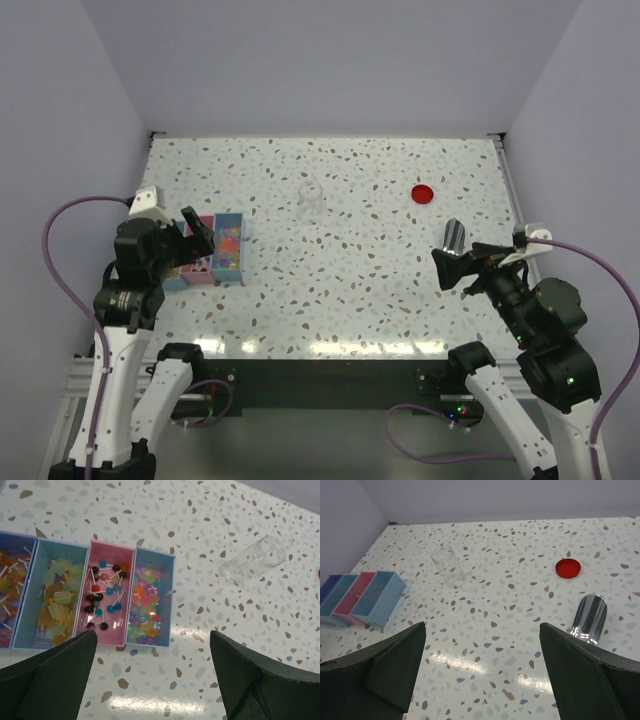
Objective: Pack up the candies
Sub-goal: Move the storage box to the center of the board.
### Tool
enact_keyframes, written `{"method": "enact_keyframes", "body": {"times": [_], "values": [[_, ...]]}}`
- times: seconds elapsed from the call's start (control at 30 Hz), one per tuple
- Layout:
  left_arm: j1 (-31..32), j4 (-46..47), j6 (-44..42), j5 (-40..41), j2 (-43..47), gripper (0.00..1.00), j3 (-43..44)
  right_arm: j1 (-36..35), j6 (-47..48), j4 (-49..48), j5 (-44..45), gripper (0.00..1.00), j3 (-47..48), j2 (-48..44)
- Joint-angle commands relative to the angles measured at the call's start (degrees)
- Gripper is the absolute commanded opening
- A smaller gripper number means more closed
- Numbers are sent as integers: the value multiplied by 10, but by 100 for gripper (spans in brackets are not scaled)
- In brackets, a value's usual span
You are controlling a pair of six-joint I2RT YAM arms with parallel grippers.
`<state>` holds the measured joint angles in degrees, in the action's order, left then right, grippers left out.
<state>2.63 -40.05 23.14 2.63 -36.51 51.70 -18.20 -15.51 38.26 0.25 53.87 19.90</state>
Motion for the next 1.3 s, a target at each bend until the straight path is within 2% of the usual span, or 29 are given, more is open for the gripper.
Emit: {"method": "enact_keyframes", "body": {"times": [0.0,0.1,0.17,0.3,0.47,0.63,0.9,1.1,1.27], "values": [[-3,-8,8,-15,-50,100,-16,0,-9,-13,-7,99,-4,-2],[-3,17,2,-23,-101,95,-23,-2,-8,-13,-7,99,-6,-2],[-3,43,0,-24,-128,86,-23,-3,-7,-13,-5,99,-6,-2],[-3,80,-7,-23,-213,79,-20,-3,-3,-11,-5,99,-4,-2],[-3,124,-23,-11,-320,63,-17,-4,0,-8,-4,99,-2,-4],[-3,155,-40,18,-402,60,0,-4,8,-3,-4,99,3,-2],[-3,192,-74,33,-487,48,35,-4,22,7,-4,99,5,1],[3,226,-101,-10,-510,31,31,-4,31,8,-4,99,1,3],[35,229,-140,-38,-523,7,34,-4,33,-2,-4,99,0,6]]}}
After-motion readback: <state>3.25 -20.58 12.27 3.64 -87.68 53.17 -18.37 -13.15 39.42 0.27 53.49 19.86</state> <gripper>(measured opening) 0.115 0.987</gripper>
